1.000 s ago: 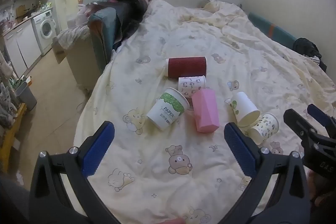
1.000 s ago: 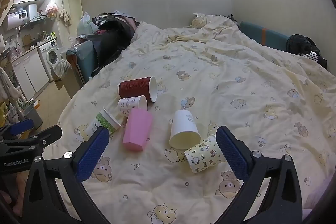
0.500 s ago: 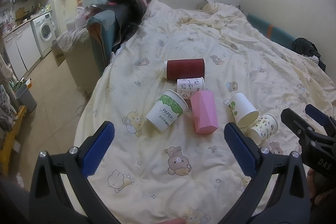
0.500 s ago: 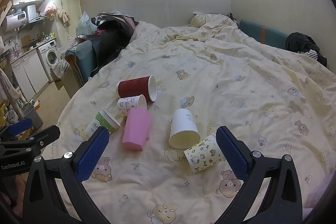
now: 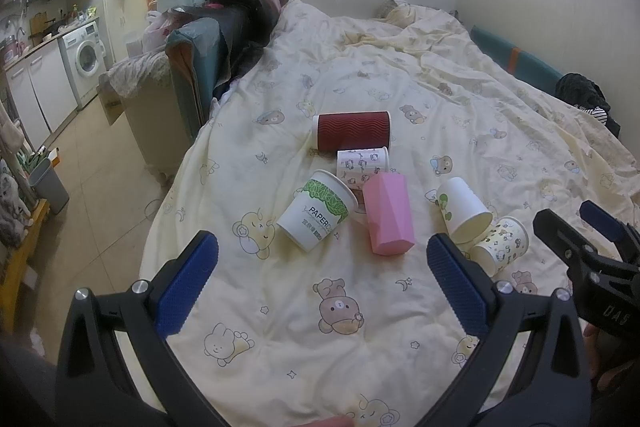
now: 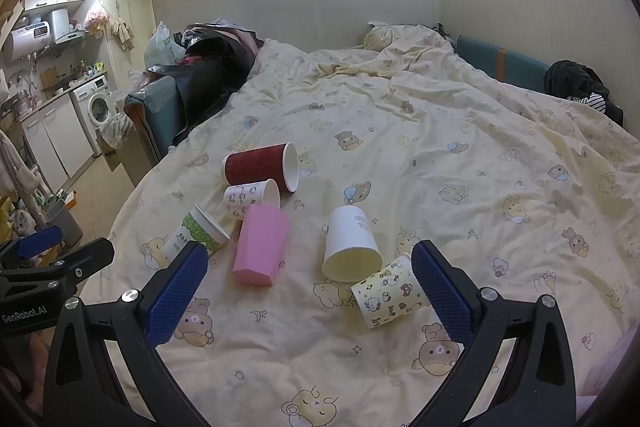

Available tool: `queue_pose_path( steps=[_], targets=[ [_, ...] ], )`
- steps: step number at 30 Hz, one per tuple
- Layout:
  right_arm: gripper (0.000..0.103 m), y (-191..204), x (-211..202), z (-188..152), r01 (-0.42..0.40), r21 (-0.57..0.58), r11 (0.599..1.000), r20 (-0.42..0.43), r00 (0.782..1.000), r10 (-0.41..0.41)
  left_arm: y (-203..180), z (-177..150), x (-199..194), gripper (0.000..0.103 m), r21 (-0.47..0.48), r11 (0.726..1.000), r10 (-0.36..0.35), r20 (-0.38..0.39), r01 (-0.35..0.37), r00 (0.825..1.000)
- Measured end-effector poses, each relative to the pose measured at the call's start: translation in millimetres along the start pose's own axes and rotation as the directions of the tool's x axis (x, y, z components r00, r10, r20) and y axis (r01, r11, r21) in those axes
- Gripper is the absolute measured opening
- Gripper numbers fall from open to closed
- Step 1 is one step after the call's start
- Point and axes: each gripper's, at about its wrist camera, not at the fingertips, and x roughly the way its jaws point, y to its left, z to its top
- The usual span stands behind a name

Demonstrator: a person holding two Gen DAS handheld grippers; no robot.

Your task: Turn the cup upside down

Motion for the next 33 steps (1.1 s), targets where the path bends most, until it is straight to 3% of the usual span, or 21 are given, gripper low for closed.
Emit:
queue_pose_path(
  steps=[33],
  targets=[
    [0.103,3.7,3.1,-2.1,0.0,-0.005,1.0,-0.008,1.0,0.0,-0.3,-2.1,-1.0,0.103,-0.007,1.0,0.001,-0.002,-0.001,1.0]
  ],
)
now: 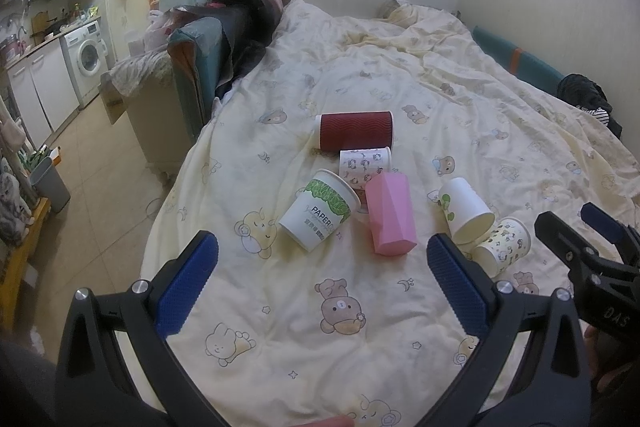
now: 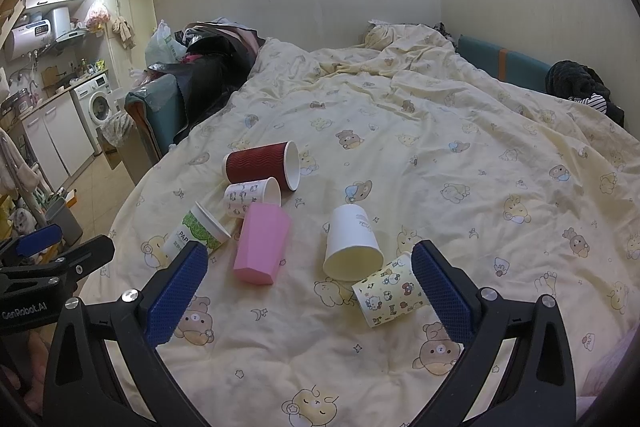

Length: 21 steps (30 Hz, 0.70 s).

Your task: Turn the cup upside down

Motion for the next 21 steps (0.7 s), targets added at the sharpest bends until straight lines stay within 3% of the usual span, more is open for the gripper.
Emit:
queue_pose_path(
  steps=[17,21],
  targets=[
    [0.103,3.4,2.0,-4.0,-0.005,0.0,1.0,-0.014,1.0,0.005,6.3,-1.8,1.6,0.103,-0.009,1.0,0.011,-0.018,-0.011,1.0],
    [0.103,0.8,4.2,-1.0,-0.039,0.026,0.999,-0.048,0.998,0.041,12.6,2.4,5.3,0.103,-0.018,0.999,0.036,-0.031,-0.037,0.999]
  ],
)
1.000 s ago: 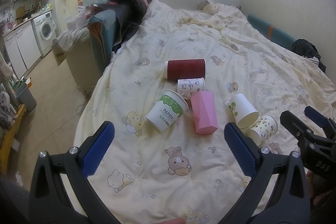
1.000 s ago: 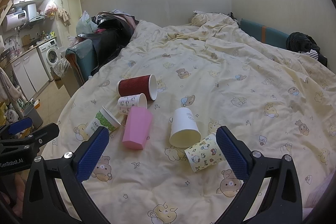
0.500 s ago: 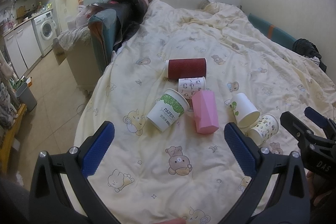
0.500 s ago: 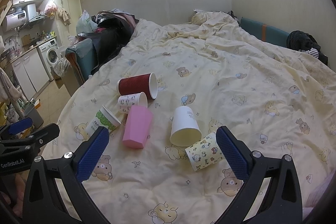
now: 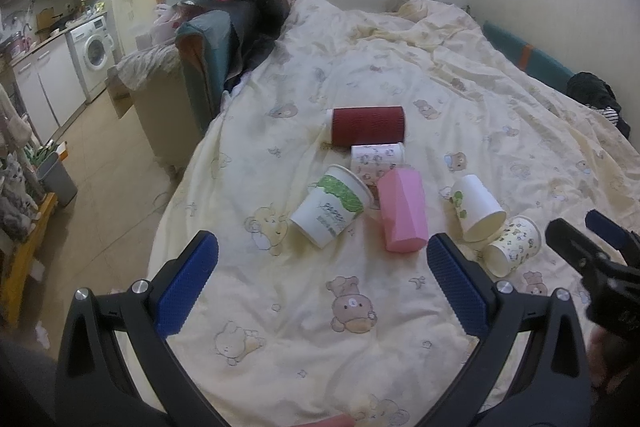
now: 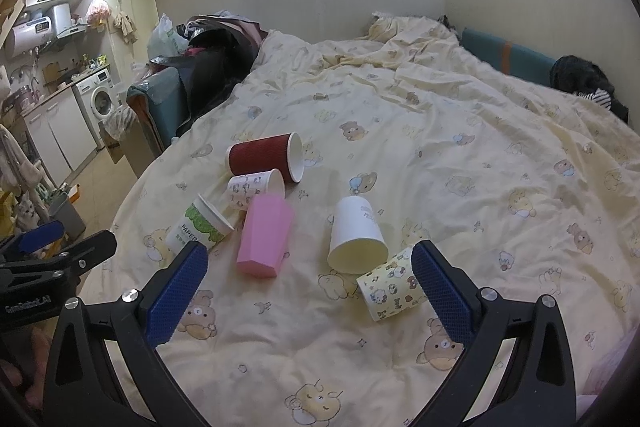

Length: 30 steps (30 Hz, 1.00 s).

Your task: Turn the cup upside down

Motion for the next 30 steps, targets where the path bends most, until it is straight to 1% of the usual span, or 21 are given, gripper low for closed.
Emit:
queue_pose_path(
  steps=[2,6,7,8,10,11,12,13,14,15,17,19,20,23,26,30],
  targets=[
    [0.103,-2.0,7.7,5.8,-0.048,0.023,0.999,-0.064,0.997,0.049,6.5,3.0,3.4,0.103,-0.02,1.0,0.012,-0.02,-0.012,1.0],
    [0.103,1.6,30.2,21.5,-0.127,0.037,0.991,-0.165,0.978,0.131,24.2,10.2,13.9,0.103,-0.071,0.997,0.03,-0.072,-0.035,0.997],
    [0.103,4.3,38.0,26.0,-0.151,0.039,0.988,-0.192,0.969,0.155,28.2,10.8,15.8,0.103,-0.083,0.996,0.033,-0.079,-0.04,0.996],
    [0.102,8.5,49.8,31.7,-0.176,0.042,0.984,-0.233,0.956,0.181,32.3,11.3,17.9,0.103,-0.095,0.994,0.038,-0.09,-0.046,0.995],
    [0.093,18.4,75.4,39.7,-0.2,0.048,0.979,-0.305,0.93,0.205,38.9,11.2,21.0,0.103,-0.113,0.992,0.045,-0.106,-0.057,0.993],
    [0.091,20.1,85.5,41.9,-0.207,0.054,0.977,-0.327,0.921,0.213,41.1,11.2,22.5,0.103,-0.114,0.992,0.048,-0.114,-0.061,0.992],
    [0.089,24.7,101.2,43.4,-0.211,0.059,0.976,-0.363,0.906,0.218,43.0,11.3,23.9,0.103,-0.113,0.991,0.053,-0.122,-0.066,0.991],
    [0.083,28.1,117.1,43.2,-0.202,0.067,0.977,-0.4,0.892,0.212,44.6,11.6,24.7,0.103,-0.116,0.991,0.056,-0.127,-0.071,0.99],
    [0.081,29.6,128.9,42.9,-0.197,0.076,0.978,-0.427,0.879,0.21,47.8,11.6,25.7,0.103,-0.127,0.989,0.058,-0.135,-0.075,0.989],
    [0.079,32.5,144.8,40.7,-0.196,0.093,0.976,-0.464,0.859,0.217,50.9,11.1,26.9,0.103,-0.138,0.987,0.057,-0.143,-0.077,0.988],
    [0.076,36.0,167.6,36.0,-0.181,0.104,0.978,-0.509,0.835,0.209,54.5,10.8,29.8,0.103,-0.149,0.986,0.055,-0.158,-0.079,0.986],
    [0.074,38.7,189.5,30.2,-0.159,0.086,0.983,-0.543,0.82,0.18,55.6,10.3,31.8,0.103,-0.151,0.985,0.058,-0.168,-0.083,0.984],
    [0.073,39.0,195.6,27.8,-0.149,0.083,0.985,-0.552,0.816,0.17,56.3,10.5,32.4,0.103,-0.151,0.985,0.059,-0.167,-0.085,0.984],
    [0.072,39.0,217.1,19.9,-0.142,0.118,0.983,-0.59,0.786,0.185,57.3,11.5,33.7,0.103,-0.149,0.985,0.063,-0.168,-0.088,0.984],
    [0.07,39.3,227.5,16.0,-0.122,0.119,0.985,-0.603,0.78,0.169,57.2,10.9,35.2,0.103,-0.154,0.984,0.059,-0.181,-0.087,0.982],
    [0.061,33.7,236.7,10.3,-0.093,0.135,0.986,-0.625,0.765,0.158,56.9,10.6,36.2,0.103,-0.154,0.984,0.055,-0.182,-0.084,0.982]
  ],
)
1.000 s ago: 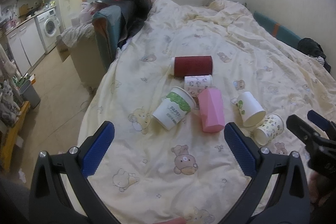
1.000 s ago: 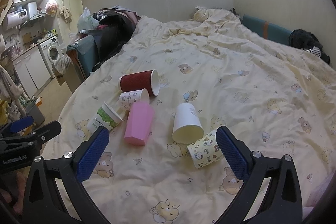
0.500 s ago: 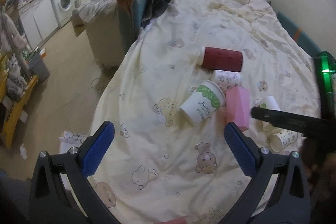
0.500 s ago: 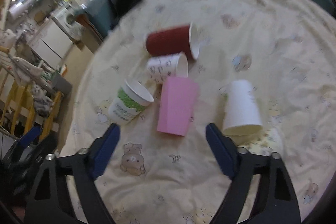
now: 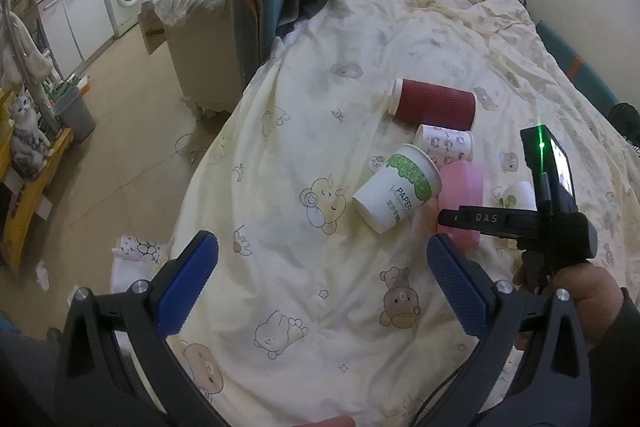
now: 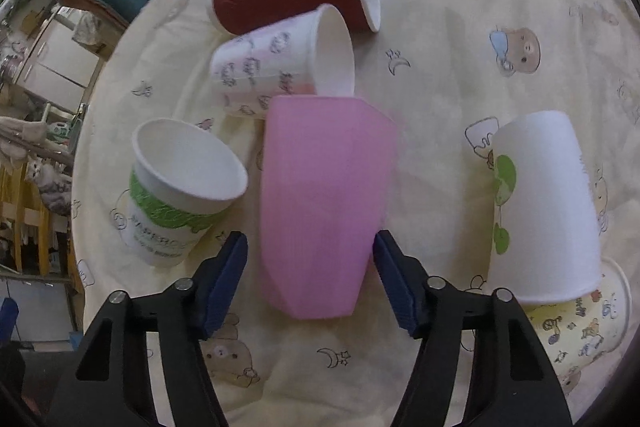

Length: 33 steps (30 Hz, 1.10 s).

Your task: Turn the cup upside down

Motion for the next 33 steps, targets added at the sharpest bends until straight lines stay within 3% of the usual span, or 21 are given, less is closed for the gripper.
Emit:
queue_pose_path(
  steps=[7,16,23,27,33],
  targets=[
    [0.06,-0.5,-23.8,-16.8,-0.018,0.001,1.0,0.042,0.999,0.018,-0.5,0.0,-4.2,0.103,-0.005,1.0,0.007,0.018,-0.007,1.0],
    [0.06,8.6,-83.3,-102.7,-0.107,-0.007,0.994,0.062,0.992,0.107,0.1,-0.9,-16.1,0.103,-0.015,1.0,-0.005,0.046,0.005,0.999],
    [0.06,7.6,-67.3,-160.0,-0.127,0.047,0.991,0.016,0.992,0.126,-1.9,-3.8,-19.6,0.103,0.0,1.0,-0.008,0.045,0.008,0.999],
    [0.06,1.9,-44.6,-164.2,-0.115,0.07,0.991,0.005,0.993,0.115,-4.5,-8.5,-18.6,0.103,0.03,1.0,0.007,0.04,-0.008,0.999],
    [0.062,-0.9,-45.7,-165.8,-0.138,0.075,0.988,0.043,0.99,0.135,-8.4,-13.9,-14.4,0.103,0.049,0.999,0.003,0.021,-0.004,1.0]
  ],
)
